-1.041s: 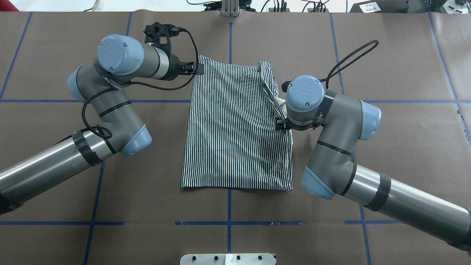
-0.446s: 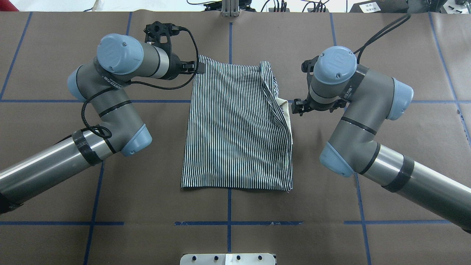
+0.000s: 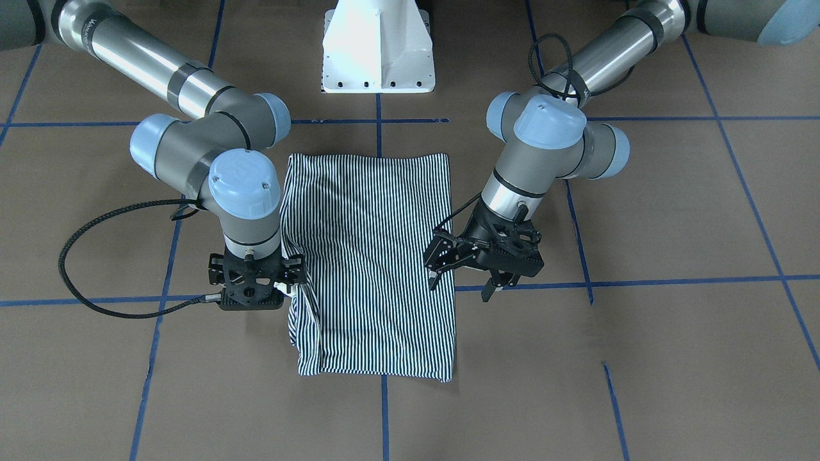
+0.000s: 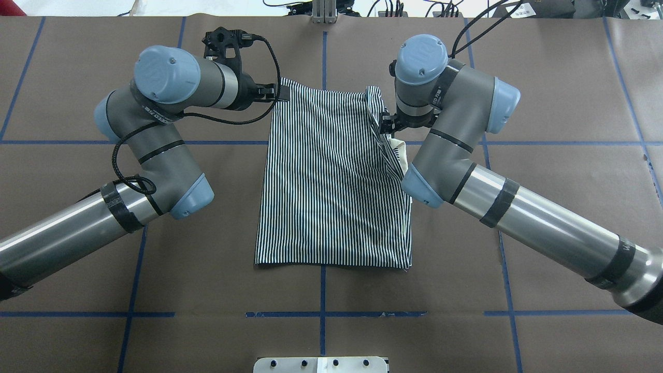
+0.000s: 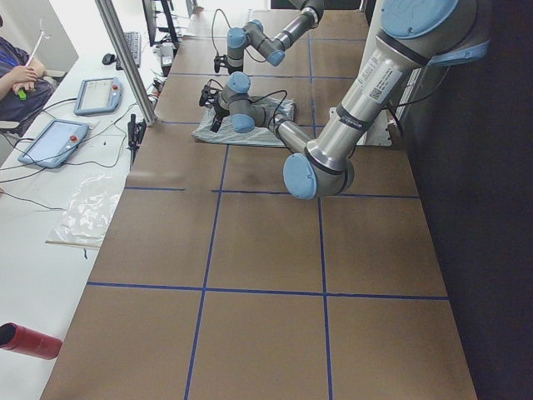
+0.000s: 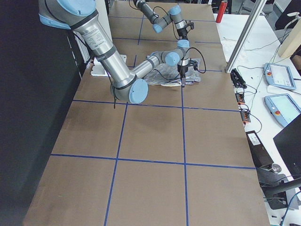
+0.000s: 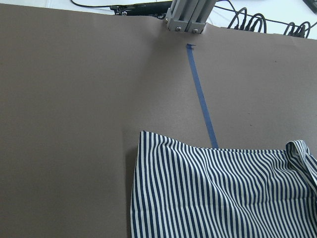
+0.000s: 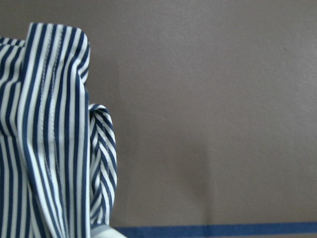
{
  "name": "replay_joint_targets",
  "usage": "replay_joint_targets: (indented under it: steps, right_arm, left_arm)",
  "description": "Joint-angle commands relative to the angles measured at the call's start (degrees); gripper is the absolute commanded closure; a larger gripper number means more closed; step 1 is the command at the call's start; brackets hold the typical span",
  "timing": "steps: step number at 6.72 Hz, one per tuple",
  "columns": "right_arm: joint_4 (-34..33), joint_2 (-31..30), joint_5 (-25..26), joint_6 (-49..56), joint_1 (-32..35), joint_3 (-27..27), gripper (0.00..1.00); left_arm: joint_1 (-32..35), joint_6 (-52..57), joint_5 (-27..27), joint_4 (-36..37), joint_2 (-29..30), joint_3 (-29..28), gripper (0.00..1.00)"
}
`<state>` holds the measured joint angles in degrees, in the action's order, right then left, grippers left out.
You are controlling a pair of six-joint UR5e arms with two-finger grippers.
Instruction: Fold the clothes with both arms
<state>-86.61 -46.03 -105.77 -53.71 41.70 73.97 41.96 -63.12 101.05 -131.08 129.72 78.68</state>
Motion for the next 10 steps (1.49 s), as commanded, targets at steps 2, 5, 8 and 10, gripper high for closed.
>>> replay_joint_targets:
  steps: [2,5,8,10]
  right_arm:
    - [2.06,4.88,-0.05,0.09,0.05,-5.06,0.00]
    - [1.71,6.83,-0.05,0.18,-1.26,-7.16,0.00]
    - [1.45,6.31,-0.13,0.44,-1.88,-8.31,0.00]
    - [0.49,6.22,-0.13,1.66,-1.36,-8.23,0.00]
  left_arm:
    - [0.31,0.10,0.11,0.12,-1.13,2.87,0.00]
    - [0.31,0.10,0.11,0.20,-2.28,3.93,0.00]
    - [0.40,-0.07,0.11,0.47,-2.37,5.51,0.00]
    - [0.31,-0.08,0.11,0.47,-2.37,5.60,0.00]
